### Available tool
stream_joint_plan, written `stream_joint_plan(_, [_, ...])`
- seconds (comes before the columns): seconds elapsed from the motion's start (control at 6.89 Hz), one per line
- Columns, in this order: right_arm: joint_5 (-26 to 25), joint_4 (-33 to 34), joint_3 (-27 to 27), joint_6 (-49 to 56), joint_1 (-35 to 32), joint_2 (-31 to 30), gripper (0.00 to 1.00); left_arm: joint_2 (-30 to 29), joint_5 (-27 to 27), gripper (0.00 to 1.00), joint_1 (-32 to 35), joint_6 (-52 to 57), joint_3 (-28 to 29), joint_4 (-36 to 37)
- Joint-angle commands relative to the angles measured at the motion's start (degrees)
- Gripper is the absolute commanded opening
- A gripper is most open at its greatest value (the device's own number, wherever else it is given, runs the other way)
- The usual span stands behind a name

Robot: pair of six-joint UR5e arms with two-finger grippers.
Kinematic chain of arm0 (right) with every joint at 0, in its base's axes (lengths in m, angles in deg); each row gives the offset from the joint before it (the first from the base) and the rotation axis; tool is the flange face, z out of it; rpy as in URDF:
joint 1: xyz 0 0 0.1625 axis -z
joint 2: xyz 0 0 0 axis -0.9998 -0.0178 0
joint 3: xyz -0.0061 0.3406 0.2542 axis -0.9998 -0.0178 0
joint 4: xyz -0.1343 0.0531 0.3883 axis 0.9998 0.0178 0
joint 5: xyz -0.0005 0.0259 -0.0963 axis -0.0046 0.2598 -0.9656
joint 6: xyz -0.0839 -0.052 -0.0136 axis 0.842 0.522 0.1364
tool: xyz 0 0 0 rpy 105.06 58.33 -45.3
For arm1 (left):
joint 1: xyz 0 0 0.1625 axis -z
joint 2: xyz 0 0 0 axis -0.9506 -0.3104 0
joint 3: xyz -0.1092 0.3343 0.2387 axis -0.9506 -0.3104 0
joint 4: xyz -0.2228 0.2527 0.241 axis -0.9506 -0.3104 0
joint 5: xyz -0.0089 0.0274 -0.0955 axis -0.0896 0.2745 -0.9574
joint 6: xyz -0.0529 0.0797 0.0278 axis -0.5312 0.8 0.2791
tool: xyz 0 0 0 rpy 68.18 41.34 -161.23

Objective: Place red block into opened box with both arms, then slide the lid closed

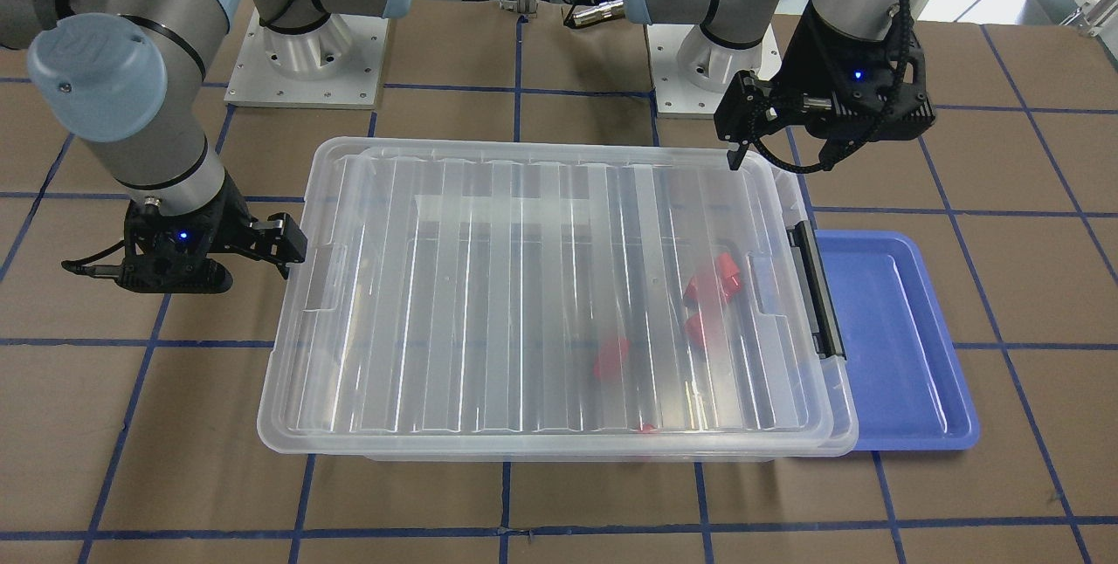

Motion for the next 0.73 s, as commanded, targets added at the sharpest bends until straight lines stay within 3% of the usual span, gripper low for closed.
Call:
stream_joint_plan(0.0, [-0.37,-0.09,-1.11,-0.02,-0.22,0.45,1.00,-1.50,3.68,1.00,0.56,-0.07,0.86,0.19])
stream_joint_plan(0.29, [-0.38,-5.50,-6.00,-0.02,-0.13,-1.64,1.00,-1.59,3.54,1.00,0.66,-0.07,0.86,0.28])
stream_joint_plan(0.58, [1.89,-17.70,-16.00,-2.55,-2.92,-4.29,1.00,-1.16,3.19,1.00,0.57,-0.07,0.86,0.28])
